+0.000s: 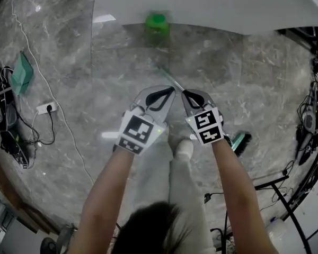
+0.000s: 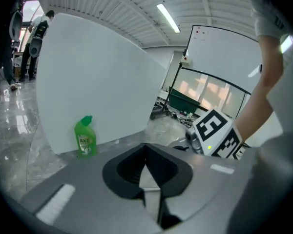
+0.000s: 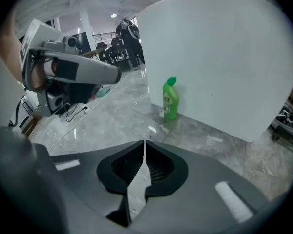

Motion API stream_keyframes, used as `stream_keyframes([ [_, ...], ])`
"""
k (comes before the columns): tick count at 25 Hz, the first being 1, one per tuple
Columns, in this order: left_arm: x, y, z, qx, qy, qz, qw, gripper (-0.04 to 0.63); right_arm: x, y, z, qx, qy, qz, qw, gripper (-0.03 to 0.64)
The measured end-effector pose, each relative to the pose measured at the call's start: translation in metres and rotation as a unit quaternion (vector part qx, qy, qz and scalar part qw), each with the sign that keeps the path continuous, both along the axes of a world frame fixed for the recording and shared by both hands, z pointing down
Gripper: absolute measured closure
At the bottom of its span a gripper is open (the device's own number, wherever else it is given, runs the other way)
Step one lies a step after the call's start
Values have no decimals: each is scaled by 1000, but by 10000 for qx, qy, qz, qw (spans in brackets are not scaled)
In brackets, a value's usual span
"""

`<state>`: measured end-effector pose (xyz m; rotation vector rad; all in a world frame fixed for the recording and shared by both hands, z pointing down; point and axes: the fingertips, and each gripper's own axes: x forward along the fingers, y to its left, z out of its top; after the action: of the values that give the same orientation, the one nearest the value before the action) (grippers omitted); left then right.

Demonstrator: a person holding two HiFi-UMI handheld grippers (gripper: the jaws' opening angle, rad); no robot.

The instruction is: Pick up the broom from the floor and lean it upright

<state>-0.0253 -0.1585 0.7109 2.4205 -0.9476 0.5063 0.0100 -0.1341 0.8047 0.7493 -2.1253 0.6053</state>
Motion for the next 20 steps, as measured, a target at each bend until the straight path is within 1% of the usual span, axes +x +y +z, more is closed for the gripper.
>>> stream_keyframes([
  [2,1,1,21,-138,-35,48,9999,597,2,0,30,-185,215,-98,9996,575],
  [4,0,2,37,-232,-56,94,9997,597,3,-2,59,-324,438,-186,9983,572],
  [6,0,3,50,-262,-67,127,9996,597,4,2,89,-521,696,-333,9957,555],
  [9,-1,-4,65,-226,-44,83,9997,597,8,8,133,-793,1221,-631,9873,549],
  [12,-5,-11,75,-163,5,-16,9999,597,14,9,162,-861,1693,-863,9780,549],
  [14,-7,-12,83,-141,-6,-7,9999,597,14,11,174,-940,1821,-966,9740,549],
  [16,-11,-16,90,-141,-26,-28,9999,597,14,12,184,-1025,1896,-1030,9711,532],
  [20,-17,-21,93,-146,35,-192,9997,597,16,13,196,-1160,2073,-1117,9649,525],
])
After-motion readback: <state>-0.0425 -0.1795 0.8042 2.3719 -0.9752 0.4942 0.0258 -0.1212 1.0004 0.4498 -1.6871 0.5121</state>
